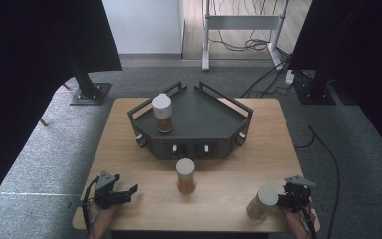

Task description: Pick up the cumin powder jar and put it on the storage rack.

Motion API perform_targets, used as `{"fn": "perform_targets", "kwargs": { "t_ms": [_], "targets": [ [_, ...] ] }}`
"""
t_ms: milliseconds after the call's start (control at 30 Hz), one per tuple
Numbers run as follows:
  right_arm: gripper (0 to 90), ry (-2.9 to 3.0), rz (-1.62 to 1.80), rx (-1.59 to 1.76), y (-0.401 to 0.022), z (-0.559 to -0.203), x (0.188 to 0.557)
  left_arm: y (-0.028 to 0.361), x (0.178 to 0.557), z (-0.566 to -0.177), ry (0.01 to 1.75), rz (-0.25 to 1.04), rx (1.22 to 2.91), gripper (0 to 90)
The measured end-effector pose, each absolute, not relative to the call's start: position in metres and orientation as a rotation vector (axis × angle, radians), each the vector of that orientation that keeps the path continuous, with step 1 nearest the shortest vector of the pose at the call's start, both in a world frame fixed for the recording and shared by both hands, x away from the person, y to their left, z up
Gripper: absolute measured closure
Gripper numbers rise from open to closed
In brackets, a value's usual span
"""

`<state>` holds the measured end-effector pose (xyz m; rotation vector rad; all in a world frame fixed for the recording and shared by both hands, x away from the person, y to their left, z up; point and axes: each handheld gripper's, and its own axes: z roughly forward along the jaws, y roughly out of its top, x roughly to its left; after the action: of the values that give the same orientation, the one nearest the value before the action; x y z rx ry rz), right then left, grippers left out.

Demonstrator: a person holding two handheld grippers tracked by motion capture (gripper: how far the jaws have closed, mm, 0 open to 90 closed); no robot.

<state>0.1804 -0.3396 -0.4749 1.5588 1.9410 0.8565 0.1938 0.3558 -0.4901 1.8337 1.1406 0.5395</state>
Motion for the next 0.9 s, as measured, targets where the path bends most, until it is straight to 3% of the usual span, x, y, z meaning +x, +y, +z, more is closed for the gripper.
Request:
{"fn": "perform_targets", "kwargs": {
  "t_ms": [433, 900],
  "targets": [
    [3.5, 1.947, 0.88, 1.558, -0.342, -0.471, 0.179, 0.359, 0.193, -0.492, 1.133, 0.529, 1.817, 9.9],
    [3.7, 1.812, 1.005, 1.47, -0.341, -0.452, 0.154, 0.362, 0.193, -0.493, 1.129, 0.521, 1.808, 9.9]
  ]
}}
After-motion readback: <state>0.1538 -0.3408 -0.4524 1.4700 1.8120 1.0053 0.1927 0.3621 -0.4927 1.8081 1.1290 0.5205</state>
